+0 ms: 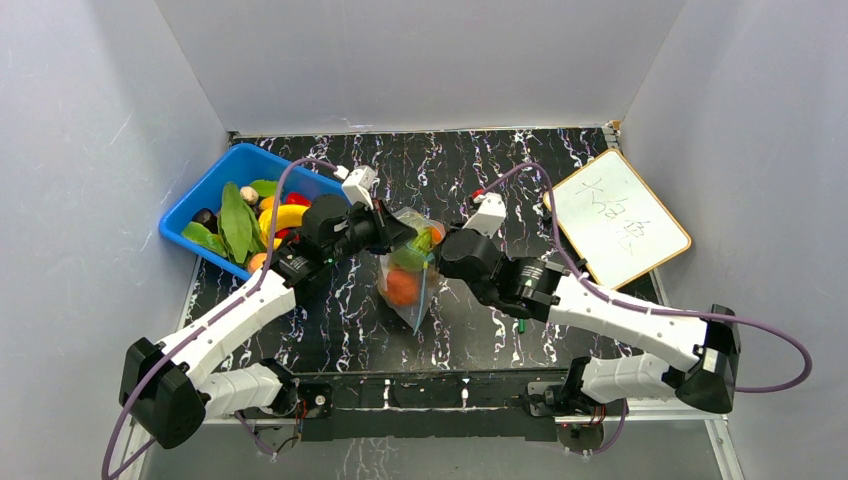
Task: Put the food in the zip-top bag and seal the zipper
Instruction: Zip the zipper food storage bag at the center of the board.
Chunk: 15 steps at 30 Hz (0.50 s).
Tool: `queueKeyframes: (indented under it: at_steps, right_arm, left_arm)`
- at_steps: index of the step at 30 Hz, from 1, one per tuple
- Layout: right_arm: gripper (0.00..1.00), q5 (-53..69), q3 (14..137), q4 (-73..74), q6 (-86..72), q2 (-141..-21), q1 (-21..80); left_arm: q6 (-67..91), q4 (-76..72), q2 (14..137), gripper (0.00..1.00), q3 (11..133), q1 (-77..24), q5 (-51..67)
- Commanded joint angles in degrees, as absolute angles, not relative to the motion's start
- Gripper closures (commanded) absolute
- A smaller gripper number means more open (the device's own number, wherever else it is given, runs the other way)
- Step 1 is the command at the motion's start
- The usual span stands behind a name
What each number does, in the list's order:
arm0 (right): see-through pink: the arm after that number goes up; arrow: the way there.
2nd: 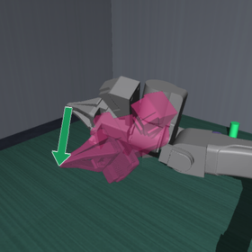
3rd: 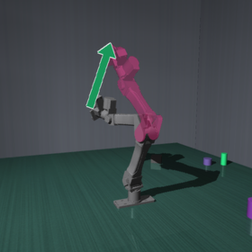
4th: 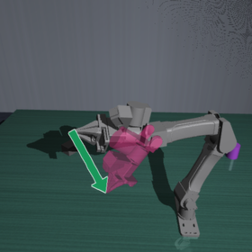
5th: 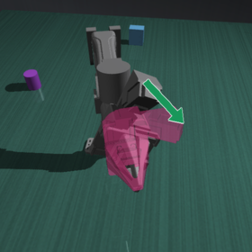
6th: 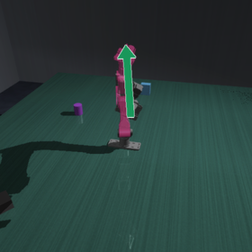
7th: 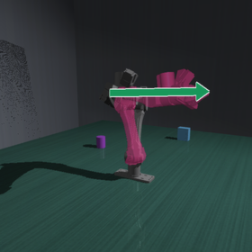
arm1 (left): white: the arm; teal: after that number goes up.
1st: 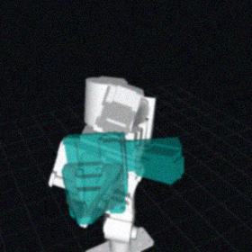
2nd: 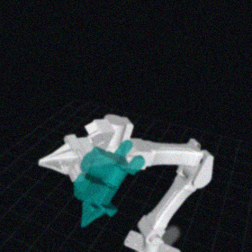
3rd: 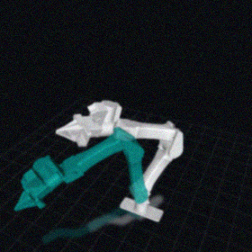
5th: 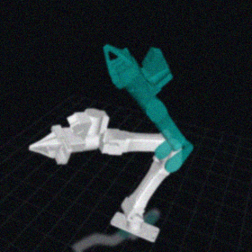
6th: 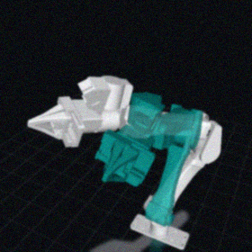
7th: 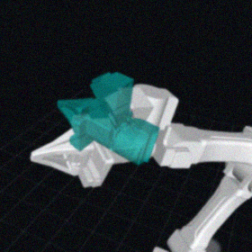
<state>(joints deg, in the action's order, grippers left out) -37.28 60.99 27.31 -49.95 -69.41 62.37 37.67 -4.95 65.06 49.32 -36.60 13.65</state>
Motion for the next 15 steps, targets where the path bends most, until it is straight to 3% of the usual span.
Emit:
queueKeyframes:
  at_steps: [1, 6, 10, 15]
  right_arm:
    - [0.72, -33.96, 66.42, 29.00, -49.04, -64.38, 61.61]
    - [0.42, -31.13, 68.38, 32.22, -49.22, -62.68, 61.58]
    - [0.32, -34.73, 69.48, 35.57, -50.03, -63.71, 61.54]
    - [0.28, -34.32, 68.88, 35.07, -49.49, -65.38, 60.72]
  left_arm:
    - [40.43, -9.67, 62.44, 1.00, 51.89, -37.20, 18.79]
    - [42.55, -13.22, 62.98, 1.00, 52.27, -37.18, 20.70]
    - [42.22, -13.78, 63.75, 1.00, 52.36, -37.19, 21.47]
    - [42.33, -14.74, 63.95, 1.00, 51.56, -37.19, 22.49]
